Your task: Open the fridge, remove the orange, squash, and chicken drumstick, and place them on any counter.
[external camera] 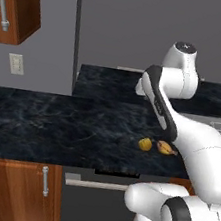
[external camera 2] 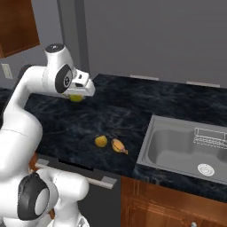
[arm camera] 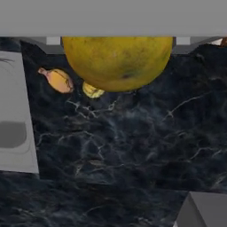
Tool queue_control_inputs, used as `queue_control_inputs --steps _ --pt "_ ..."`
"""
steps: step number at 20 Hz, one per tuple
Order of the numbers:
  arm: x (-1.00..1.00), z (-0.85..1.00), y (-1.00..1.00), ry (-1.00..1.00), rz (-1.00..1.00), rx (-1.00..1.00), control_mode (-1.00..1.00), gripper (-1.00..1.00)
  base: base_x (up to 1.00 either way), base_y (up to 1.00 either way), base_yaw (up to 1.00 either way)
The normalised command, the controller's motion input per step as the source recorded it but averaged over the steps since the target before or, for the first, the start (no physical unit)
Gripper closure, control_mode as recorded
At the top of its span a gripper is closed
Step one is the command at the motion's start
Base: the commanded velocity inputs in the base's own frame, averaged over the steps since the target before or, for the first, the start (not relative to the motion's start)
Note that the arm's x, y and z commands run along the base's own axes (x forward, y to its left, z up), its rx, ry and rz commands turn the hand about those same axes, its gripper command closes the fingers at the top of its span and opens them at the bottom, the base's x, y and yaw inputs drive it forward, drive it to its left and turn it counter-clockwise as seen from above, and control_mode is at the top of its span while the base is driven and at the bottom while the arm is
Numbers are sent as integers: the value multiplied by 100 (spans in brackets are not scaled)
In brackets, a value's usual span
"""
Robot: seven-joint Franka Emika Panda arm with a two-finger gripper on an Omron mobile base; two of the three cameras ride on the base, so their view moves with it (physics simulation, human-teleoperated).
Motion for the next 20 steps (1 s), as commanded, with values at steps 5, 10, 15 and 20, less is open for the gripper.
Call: queue_control_inputs --steps 5,10,15,20 --pt "87 -100 20 3 1 -1 -100 100 0 0 0" --pt "72 -100 30 18 1 -1 -100 100 0 0 0" --pt "40 -100 18 15 1 -1 -100 100 0 0 0" --pt "45 -95 14 13 0 -1 -100 100 0 0 0"
